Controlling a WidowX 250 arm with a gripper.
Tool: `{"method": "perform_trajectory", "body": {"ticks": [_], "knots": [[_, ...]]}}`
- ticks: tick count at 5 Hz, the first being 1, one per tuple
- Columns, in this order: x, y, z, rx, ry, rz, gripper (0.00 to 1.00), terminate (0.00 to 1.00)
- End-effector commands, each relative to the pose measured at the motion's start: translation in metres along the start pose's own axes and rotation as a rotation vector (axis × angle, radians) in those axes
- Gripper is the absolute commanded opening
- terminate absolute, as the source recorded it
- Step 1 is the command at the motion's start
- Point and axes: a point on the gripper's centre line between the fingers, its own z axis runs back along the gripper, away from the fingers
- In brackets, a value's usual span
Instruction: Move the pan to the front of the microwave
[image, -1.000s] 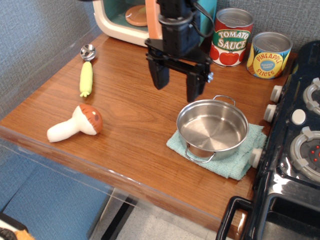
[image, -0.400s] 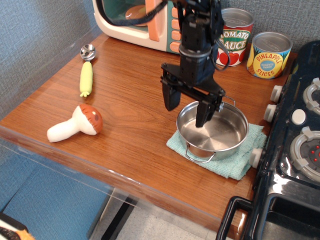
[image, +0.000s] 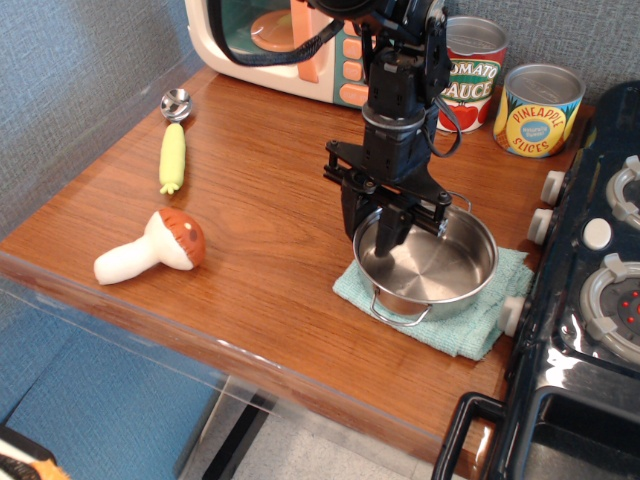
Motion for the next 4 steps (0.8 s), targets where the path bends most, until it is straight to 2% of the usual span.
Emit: {"method": "perform_trajectory", "body": {"ticks": [1,2,3,4], "knots": [[0.003,-0.003,0.034,-0.014,-0.060,-0.012,0.00,0.00],[0.011,0.014,0.069,-0.052,-0.077,0.074,0.00,0.00],[0.025,0.070,0.085,-0.107,-0.100,0.233,0.00,0.00],[0.033,0.117,0.066,-0.073,-0.060,0.321,0.00,0.00]]}}
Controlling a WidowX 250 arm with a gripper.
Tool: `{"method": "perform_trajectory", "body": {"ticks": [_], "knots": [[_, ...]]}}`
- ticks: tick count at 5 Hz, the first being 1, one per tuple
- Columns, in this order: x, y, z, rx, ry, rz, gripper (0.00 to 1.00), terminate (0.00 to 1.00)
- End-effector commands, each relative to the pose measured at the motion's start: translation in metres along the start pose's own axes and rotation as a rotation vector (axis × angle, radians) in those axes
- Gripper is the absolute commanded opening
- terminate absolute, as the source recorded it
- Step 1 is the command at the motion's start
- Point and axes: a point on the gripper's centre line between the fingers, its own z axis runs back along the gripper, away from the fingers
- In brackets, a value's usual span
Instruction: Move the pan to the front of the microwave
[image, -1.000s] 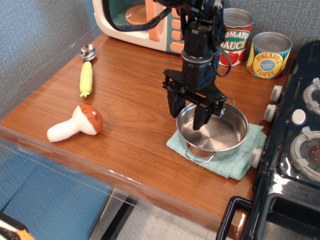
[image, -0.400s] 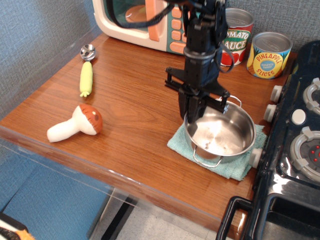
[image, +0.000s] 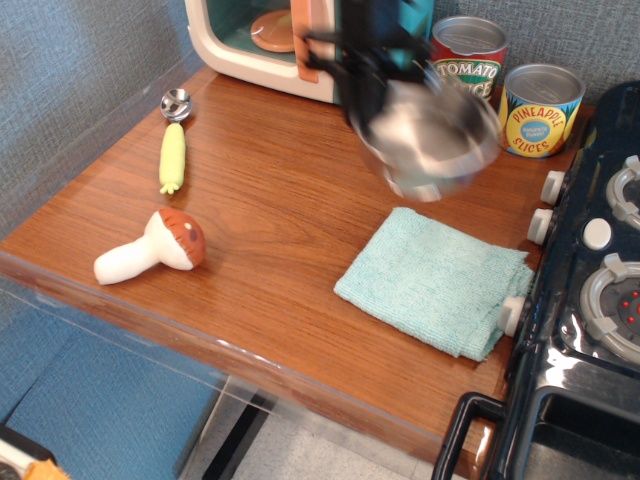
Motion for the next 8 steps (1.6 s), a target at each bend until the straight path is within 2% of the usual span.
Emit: {"method": "perform_trajectory", "body": {"ticks": [1,2,3,4,5,6,7,8], "knots": [[0.025,0.081,-0.016,0.081,-0.006,0.087,0.00,0.00],[0.019,0.097,-0.033,0.115,-0.006,0.077,0.00,0.00],[0.018,0.104,-0.040,0.149,-0.017,0.080,0.00,0.00],[0.018,0.108,-0.036,0.162,-0.057,0.099,1.00,0.00],[0.023,0.101,-0.021,0.179,-0.119,0.057,1.00,0.00],[0.027,0.086,0.000,0.149,-0.184,-0.043,1.00,0.00],[0.025,0.078,0.009,0.102,-0.195,-0.067,1.00,0.00],[0.023,0.077,0.005,0.070,-0.149,-0.099,1.00,0.00]]}}
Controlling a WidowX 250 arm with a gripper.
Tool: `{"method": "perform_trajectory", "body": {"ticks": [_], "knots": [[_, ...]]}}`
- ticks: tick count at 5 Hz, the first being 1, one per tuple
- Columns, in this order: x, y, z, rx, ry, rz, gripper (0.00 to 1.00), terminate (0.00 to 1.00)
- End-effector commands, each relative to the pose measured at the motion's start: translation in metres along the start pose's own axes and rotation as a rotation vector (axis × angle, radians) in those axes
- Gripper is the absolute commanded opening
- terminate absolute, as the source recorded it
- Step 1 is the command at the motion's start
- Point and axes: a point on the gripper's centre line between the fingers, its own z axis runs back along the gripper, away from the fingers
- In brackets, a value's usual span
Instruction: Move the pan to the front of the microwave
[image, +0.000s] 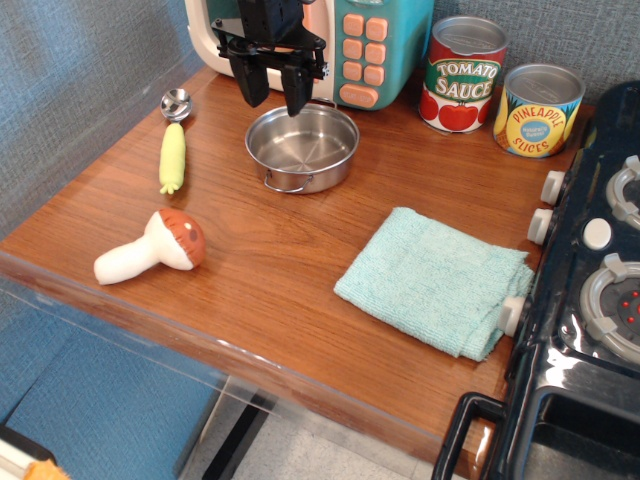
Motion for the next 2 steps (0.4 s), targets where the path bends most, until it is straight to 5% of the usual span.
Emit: {"method": "perform_trajectory", "body": {"ticks": [1,2], "knots": [[-0.0005,0.0067,0.0268,-0.006,-0.034,-0.036,1.00,0.00],[-0.0005,0.0067,0.0268,-0.006,-0.034,-0.036,1.00,1.00]]}}
